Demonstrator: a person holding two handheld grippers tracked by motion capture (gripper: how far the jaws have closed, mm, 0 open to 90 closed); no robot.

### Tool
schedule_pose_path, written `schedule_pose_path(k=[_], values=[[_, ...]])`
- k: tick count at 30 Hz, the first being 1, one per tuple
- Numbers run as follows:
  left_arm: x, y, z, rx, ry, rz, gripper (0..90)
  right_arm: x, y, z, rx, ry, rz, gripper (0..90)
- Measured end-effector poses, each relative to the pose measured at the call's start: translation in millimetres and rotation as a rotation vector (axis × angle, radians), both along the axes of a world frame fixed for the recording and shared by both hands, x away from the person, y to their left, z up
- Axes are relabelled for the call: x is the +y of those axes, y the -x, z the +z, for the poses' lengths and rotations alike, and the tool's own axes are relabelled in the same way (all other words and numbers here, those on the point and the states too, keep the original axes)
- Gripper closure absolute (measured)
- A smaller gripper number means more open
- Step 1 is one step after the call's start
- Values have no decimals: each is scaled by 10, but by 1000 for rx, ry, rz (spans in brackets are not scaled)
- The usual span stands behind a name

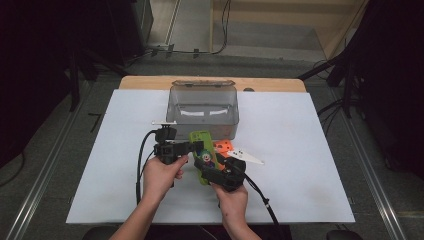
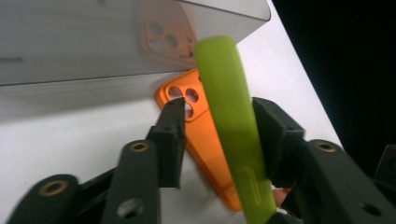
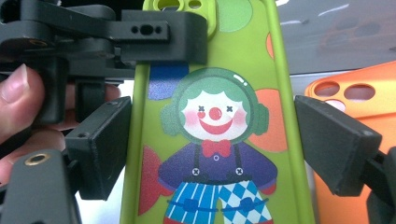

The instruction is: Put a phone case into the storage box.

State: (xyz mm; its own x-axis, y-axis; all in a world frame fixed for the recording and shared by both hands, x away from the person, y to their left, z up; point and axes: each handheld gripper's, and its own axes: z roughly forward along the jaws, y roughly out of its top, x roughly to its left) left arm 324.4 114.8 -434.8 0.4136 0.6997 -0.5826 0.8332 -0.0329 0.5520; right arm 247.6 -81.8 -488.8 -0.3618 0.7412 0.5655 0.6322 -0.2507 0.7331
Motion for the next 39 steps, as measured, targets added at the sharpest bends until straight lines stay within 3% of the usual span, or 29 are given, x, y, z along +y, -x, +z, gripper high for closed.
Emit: schedule_pose_path(k=[9, 12, 20, 25, 36, 39], values=[[12, -3, -25, 17, 52, 12, 671, 21, 8, -5, -15, 18, -14, 140], [5, 14, -20, 7, 50, 19, 710, 31, 9, -10, -15, 21, -13, 140], [40, 24, -64, 34, 140, 45, 751, 51, 15, -20, -16, 25, -16, 140], [17, 56, -42, 5, 148, 49, 775, 63, 16, -23, -31, 24, -14, 139], [47, 48, -34, 23, 206, 32, 780, 35, 14, -1, -62, 37, 2, 134], [42, 49, -25, 20, 204, 24, 780, 23, 6, 4, -52, 31, 17, 132]])
